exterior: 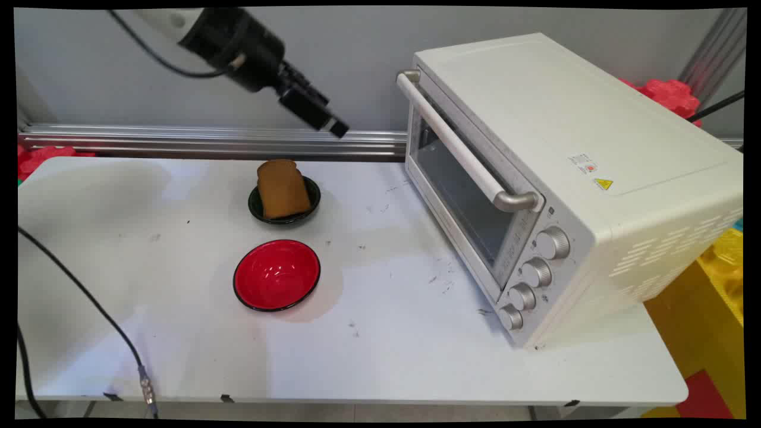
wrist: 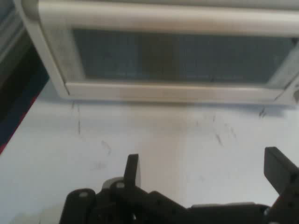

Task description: Open the oven

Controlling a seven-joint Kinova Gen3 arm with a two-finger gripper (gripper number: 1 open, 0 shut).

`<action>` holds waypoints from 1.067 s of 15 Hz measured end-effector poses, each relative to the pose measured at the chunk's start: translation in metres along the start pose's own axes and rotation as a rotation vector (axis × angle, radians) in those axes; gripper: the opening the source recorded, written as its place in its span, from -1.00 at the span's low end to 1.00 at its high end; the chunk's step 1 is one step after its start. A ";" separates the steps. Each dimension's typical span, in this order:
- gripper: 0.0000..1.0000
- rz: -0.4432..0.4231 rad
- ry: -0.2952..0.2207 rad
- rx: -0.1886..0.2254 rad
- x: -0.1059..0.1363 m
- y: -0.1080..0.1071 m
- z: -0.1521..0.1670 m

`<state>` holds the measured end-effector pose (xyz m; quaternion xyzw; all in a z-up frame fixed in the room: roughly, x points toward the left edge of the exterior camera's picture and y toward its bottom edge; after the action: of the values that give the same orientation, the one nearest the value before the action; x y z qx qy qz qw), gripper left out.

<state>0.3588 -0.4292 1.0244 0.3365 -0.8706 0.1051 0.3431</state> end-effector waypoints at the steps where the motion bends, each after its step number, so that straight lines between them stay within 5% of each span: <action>1: 1.00 -0.002 0.011 0.001 0.010 0.003 0.002; 8: 1.00 -0.012 0.037 -0.012 0.065 0.021 0.014; 15: 1.00 0.013 0.023 -0.023 0.089 0.027 0.021; 16: -1.00 0.018 0.020 -0.024 0.091 0.027 0.022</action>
<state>0.2803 -0.4649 1.0704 0.3235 -0.8713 0.1009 0.3550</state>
